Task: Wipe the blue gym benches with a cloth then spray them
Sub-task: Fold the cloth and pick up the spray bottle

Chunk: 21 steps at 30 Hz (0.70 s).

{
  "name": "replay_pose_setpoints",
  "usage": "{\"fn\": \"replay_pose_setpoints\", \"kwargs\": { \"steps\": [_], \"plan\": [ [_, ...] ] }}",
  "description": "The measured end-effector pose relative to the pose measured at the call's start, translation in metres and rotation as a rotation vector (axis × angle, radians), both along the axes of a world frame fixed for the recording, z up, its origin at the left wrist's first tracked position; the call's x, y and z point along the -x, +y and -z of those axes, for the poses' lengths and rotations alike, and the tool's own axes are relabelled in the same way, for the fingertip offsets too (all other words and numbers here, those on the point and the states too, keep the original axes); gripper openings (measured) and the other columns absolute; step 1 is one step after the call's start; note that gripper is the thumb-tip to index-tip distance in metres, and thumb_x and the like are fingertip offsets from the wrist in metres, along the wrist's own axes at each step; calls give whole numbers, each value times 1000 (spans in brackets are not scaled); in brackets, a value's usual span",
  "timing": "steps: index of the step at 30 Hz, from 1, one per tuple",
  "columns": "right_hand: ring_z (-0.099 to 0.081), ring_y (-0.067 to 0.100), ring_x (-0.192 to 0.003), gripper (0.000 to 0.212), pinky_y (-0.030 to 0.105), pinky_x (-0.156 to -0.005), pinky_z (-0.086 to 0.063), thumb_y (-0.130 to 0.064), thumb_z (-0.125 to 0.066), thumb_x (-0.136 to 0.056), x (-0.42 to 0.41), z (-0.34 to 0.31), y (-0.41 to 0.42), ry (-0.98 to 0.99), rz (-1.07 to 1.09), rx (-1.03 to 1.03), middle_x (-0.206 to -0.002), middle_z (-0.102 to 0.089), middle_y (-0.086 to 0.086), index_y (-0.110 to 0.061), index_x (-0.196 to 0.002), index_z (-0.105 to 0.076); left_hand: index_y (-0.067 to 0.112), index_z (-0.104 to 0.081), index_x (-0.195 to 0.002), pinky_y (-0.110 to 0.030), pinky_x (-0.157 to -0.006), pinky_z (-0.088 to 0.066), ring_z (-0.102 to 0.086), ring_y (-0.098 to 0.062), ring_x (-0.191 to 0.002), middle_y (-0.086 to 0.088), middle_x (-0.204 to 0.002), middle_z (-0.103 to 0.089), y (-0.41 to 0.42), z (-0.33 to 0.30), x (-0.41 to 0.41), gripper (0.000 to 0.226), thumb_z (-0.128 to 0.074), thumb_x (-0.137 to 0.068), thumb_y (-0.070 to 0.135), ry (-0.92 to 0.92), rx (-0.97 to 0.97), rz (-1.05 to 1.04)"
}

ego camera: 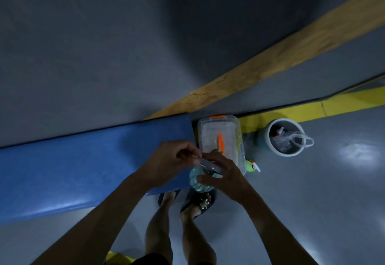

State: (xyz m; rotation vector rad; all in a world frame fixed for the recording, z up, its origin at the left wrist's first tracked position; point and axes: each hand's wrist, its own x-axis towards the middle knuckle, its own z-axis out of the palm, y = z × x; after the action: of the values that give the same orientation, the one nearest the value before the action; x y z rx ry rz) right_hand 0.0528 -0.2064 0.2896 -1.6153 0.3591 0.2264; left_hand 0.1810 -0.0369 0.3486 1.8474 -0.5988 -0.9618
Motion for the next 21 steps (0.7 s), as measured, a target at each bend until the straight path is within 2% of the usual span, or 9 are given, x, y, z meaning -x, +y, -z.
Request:
{"fn": "replay_pose_setpoints", "kwargs": {
  "steps": [3, 5, 9, 11, 13, 16, 21],
  "plan": [
    [-64, 15, -99, 50, 28, -81, -51, -24, -84, -74, -9, -9, 16, -17, -96, 33, -109, -63, -3, -23, -118, -60, 17, -72, -93, -26, -77, -55, -70, -13, -83, 0, -87, -74, 23, -6, 0, 12, -74, -84, 9, 60, 31, -58],
    [-64, 13, -97, 49, 24, -79, -49, -29, -83, -75, -16, -16, 30, 0, -159, 42, -107, -62, -9, -26, -118, -59, 17, -73, -92, -30, -77, -56, -70, -17, -81, -3, -85, -74, 39, -9, -1, 12, -73, -85, 8, 91, 50, -105],
    [-60, 3, -93, 46, 18, -76, -46, -36, -81, -76, -22, -32, 62, -26, -319, 82, -102, -56, -25, -43, -115, -56, 7, -72, -96, -25, -75, -54, -70, -17, -81, -6, -87, -74, 70, -18, -2, 9, -69, -88, 8, 156, 75, -171],
    [-59, 5, -90, 47, 19, -74, -47, -40, -81, -75, -21, -35, 75, -29, -321, 95, -101, -56, -17, -42, -116, -58, 7, -71, -97, -26, -75, -54, -70, -18, -81, -7, -87, -74, 82, -22, -2, 9, -68, -89, 10, 168, 73, -170],
    [-61, 7, -89, 39, 23, -75, -48, -36, -77, -80, -19, -36, 87, -51, -291, 90, -98, -58, -11, -36, -116, -61, 9, -71, -96, -30, -76, -56, -71, -20, -81, -6, -86, -74, 90, -23, 0, 9, -68, -89, 13, 170, 71, -164],
    [-62, 7, -87, 22, 25, -72, -48, -23, -67, -89, -17, -39, 104, -69, -225, 126, -93, -59, -14, -33, -108, -62, 9, -71, -97, -33, -77, -57, -71, -24, -81, -9, -88, -74, 100, -22, 3, 12, -68, -89, 16, 200, 90, -197],
    [-58, 15, -64, 22, 34, -57, -46, -11, -58, -93, -22, -48, 116, -73, -199, 185, -76, -58, -6, -29, -106, -57, 4, -71, -99, -29, -75, -55, -68, -20, -77, -17, -90, -72, 112, -24, 0, 14, -66, -90, 13, 275, 115, -239]
  ]
}}
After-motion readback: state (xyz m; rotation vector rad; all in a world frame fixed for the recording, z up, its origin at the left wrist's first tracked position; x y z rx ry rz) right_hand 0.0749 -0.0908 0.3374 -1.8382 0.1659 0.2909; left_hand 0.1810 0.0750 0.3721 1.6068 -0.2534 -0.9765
